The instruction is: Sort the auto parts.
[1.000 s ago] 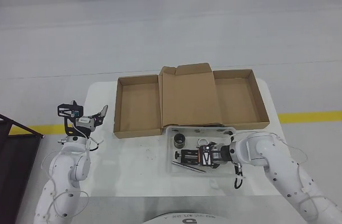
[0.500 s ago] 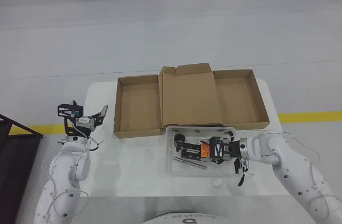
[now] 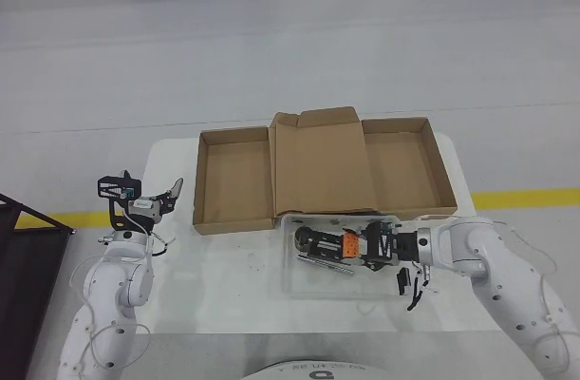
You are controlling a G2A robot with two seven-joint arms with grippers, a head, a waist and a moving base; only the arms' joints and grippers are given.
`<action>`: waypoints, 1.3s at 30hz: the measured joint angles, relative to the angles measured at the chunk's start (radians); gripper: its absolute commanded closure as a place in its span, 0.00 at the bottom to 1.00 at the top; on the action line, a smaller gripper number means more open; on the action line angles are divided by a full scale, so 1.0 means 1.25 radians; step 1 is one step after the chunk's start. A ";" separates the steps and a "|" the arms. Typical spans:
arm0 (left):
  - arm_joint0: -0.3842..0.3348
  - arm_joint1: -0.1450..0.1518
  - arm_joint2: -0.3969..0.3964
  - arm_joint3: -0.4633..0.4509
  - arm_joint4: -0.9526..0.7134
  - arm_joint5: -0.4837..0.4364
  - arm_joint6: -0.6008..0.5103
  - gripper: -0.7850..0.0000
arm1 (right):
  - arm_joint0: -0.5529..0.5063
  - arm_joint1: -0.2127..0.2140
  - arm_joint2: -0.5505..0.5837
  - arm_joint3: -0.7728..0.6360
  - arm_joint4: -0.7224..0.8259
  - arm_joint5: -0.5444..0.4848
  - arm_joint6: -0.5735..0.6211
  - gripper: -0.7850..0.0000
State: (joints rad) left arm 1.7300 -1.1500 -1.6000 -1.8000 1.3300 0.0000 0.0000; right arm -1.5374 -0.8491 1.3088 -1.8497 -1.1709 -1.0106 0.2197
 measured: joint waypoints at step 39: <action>-0.049 0.013 0.165 -0.004 0.186 -0.354 0.083 0.00 | 0.027 -0.021 -0.058 -0.077 -0.036 0.222 -0.018 1.00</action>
State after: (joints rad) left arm 1.6683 -1.1343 -1.3943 -1.8052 1.5621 -0.4420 0.1039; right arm -1.5043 -0.8753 1.2363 -1.9463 -1.2162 -0.7331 0.1969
